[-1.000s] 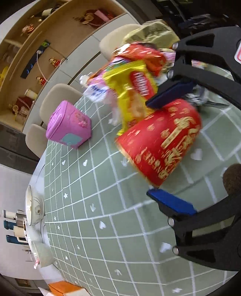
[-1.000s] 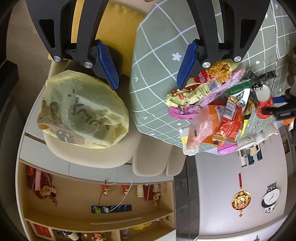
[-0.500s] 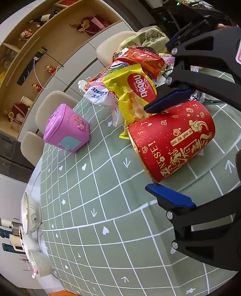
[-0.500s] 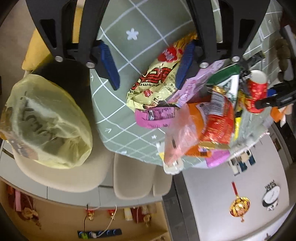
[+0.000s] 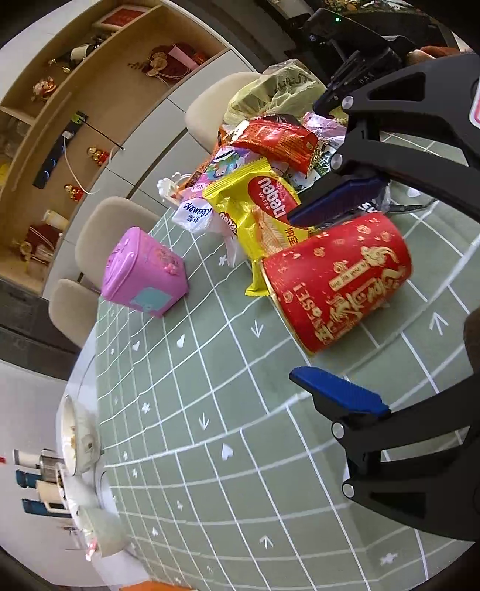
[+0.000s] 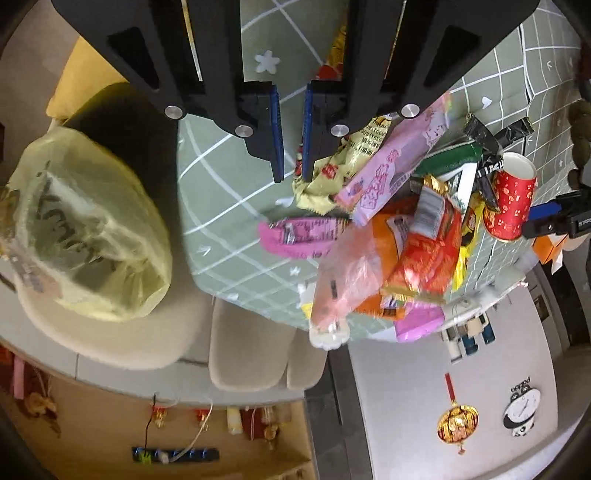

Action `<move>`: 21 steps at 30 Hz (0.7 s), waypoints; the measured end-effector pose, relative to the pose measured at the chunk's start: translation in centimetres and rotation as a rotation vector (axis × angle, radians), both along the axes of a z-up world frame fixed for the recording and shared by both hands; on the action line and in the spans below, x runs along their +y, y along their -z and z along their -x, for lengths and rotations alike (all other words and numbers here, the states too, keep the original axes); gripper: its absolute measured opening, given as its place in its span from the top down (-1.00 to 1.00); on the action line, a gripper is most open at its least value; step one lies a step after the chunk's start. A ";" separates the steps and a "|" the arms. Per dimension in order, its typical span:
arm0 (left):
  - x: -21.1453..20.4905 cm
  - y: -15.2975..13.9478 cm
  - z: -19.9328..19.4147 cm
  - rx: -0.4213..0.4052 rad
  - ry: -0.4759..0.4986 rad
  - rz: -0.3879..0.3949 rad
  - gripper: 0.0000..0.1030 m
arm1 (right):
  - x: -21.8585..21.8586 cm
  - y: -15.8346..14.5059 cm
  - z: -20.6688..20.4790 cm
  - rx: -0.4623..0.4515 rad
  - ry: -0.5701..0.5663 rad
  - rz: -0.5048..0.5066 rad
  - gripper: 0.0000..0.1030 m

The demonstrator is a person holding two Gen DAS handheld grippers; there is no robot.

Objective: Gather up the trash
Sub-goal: 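Close the left tool on the red cup while the right tool grasps the gold wrapper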

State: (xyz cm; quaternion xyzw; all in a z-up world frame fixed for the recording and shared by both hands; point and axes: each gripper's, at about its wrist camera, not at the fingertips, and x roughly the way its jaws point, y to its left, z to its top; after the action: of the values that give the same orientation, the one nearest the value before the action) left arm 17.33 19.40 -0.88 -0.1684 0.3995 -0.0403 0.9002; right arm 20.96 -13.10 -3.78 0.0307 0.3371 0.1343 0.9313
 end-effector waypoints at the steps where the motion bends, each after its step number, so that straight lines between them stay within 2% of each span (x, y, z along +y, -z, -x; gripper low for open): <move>1: 0.2 0.2 0.3 0.006 -0.005 -0.003 -0.44 | -0.1 -0.1 0.3 -0.024 -0.004 -0.002 0.76; 2: 0.3 0.4 0.4 0.015 -0.008 0.000 -0.44 | -0.2 -0.2 0.5 -0.035 -0.007 -0.002 0.67; 3: 0.4 0.7 0.3 0.030 -0.010 0.007 -0.44 | -0.2 -0.2 0.6 -0.032 -0.014 -0.008 0.42; 4: 0.5 1.1 0.0 0.045 -0.007 0.029 -0.45 | -0.3 -0.2 0.7 -0.024 -0.024 -0.029 0.31; 6: 0.4 1.3 -0.1 0.041 -0.004 0.033 -0.46 | -0.6 0.0 0.8 -0.009 -0.049 -0.082 0.14; 8: 0.2 1.4 -0.2 0.038 0.015 0.039 -0.46 | -0.3 0.2 0.7 0.024 -0.065 -0.085 0.10; 12: 0.1 2.4 -0.8 0.078 0.055 0.126 -0.46 | 1.0 0.8 0.2 0.061 -0.034 0.037 0.10; 14: -0.2 2.8 -1.0 0.093 0.083 0.153 -0.46 | 1.1 1.0 0.0 0.073 -0.029 0.043 0.10; 17: -0.3 3.2 -1.3 0.102 0.090 0.182 -0.45 | 1.2 1.4 -0.1 0.101 -0.083 -0.004 0.10; 20: -0.4 3.3 -1.3 0.102 0.099 0.192 -0.37 | 1.2 1.6 -0.2 0.109 -0.139 -0.035 0.60; 21: -0.5 3.2 -1.4 0.100 0.107 0.188 -0.31 | 1.1 1.5 -0.2 0.104 -0.147 -0.038 0.62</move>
State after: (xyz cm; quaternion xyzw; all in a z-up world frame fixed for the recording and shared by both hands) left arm 18.68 18.87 -4.11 -0.2323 0.4469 -0.1170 0.8559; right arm 21.14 -12.00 -5.27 0.0307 0.3838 0.2068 0.8994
